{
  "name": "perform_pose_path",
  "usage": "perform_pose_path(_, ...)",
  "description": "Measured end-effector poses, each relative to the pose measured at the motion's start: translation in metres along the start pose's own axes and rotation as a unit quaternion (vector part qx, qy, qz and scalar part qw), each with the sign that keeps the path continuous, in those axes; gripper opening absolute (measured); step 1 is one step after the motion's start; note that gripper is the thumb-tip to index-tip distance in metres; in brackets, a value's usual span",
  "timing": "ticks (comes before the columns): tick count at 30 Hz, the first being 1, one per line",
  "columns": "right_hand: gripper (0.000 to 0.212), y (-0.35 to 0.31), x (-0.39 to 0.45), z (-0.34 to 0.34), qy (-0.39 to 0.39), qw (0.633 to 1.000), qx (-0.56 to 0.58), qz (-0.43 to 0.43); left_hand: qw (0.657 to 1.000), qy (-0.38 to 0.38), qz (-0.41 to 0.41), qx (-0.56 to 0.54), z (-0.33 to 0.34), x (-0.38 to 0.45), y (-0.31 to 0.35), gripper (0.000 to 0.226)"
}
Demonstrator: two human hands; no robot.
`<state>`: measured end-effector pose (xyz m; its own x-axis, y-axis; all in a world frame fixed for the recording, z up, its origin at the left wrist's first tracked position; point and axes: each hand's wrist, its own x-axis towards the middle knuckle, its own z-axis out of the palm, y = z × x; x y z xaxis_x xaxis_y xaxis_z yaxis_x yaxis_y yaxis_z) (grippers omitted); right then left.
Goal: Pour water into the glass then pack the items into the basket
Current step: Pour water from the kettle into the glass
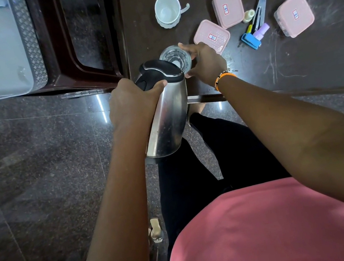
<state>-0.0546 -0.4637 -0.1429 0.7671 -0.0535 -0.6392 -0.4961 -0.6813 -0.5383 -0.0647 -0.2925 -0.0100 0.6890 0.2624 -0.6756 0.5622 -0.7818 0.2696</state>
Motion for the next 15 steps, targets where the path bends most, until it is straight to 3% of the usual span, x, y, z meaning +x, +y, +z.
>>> perform_pose_path(11,0.079,0.002,0.002,0.002,0.006,1.000,-0.005,-0.004,0.999,0.005,-0.003,-0.035,0.002,0.004,-0.012,0.059)
perform_pose_path(15,0.079,0.003,0.003,0.002,0.006,1.000,-0.007,-0.007,0.997,0.007,0.010,-0.073,0.005,0.002,-0.023,0.050)
